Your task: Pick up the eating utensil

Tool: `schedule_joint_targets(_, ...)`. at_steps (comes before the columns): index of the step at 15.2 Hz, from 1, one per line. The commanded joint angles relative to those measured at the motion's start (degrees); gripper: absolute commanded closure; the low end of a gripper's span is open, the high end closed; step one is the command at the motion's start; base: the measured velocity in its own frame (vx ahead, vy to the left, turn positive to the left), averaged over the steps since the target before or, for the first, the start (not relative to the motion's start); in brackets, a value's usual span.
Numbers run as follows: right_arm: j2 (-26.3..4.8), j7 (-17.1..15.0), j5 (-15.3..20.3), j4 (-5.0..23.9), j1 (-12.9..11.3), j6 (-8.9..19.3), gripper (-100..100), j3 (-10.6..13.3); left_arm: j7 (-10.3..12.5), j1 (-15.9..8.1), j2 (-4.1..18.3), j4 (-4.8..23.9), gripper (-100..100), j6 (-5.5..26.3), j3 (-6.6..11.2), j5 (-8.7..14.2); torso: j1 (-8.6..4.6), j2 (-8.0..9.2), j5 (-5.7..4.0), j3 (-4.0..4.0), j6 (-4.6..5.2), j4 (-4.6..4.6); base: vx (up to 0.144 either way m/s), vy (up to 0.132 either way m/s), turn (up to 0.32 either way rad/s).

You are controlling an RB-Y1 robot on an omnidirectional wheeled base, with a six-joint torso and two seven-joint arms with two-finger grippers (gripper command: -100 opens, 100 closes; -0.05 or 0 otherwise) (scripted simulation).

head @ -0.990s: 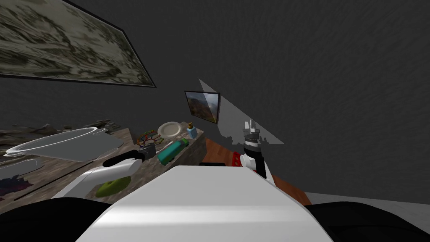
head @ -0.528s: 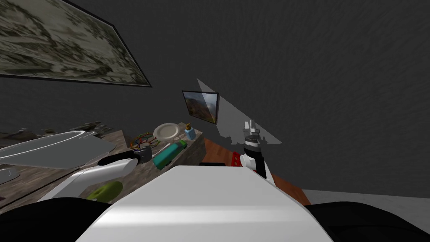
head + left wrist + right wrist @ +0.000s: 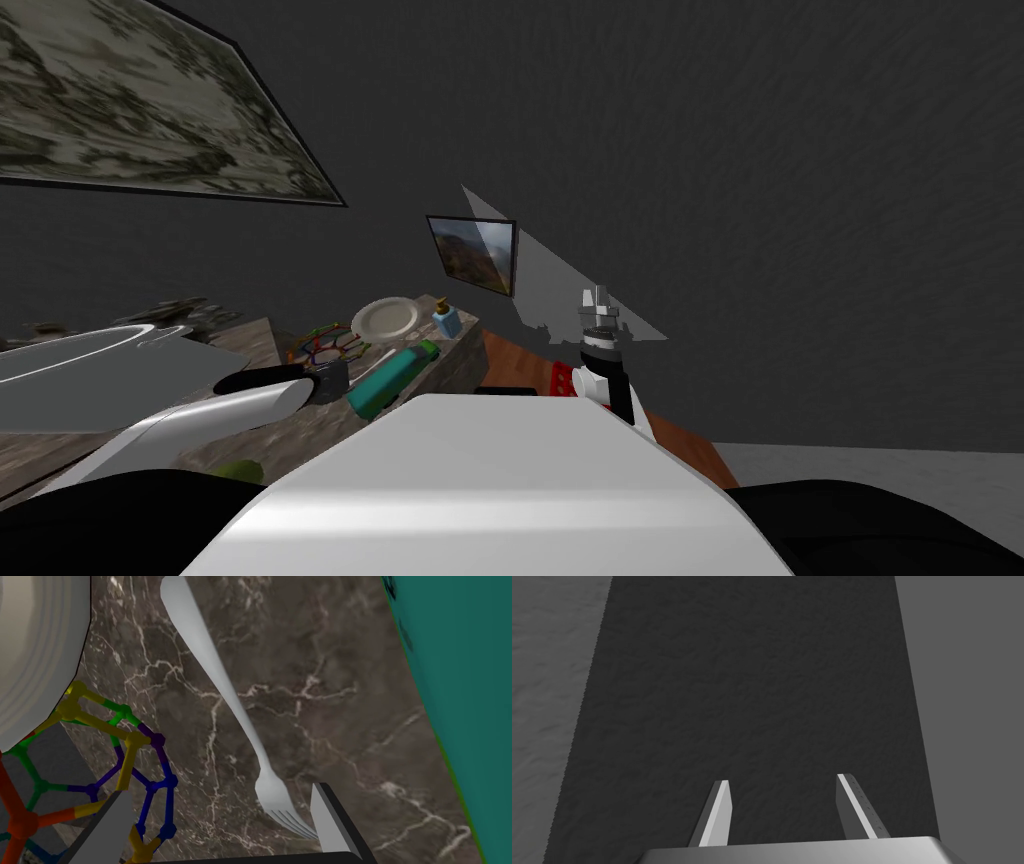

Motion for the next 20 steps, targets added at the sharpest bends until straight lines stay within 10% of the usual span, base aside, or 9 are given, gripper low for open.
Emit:
schedule_joint_targets(1,0.00,0.00,0.00,0.00,0.00,0.00,0,0.00,0.14,0.37,0.07,-0.07,-100,2.26,0.43,0.48,0.00,0.00,0.00,0.00,0.00,0.00,0.033,0.004,-0.031)
schedule_joint_targets(20,0.00,0.00,0.00,0.00,0.00,0.00,0,0.00,2.31,1.59,3.70,4.16,-100,21.98,6.02,7.64,0.01,0.01,0.00,0.01,0.00,0.00,0.038,0.006,-0.051)
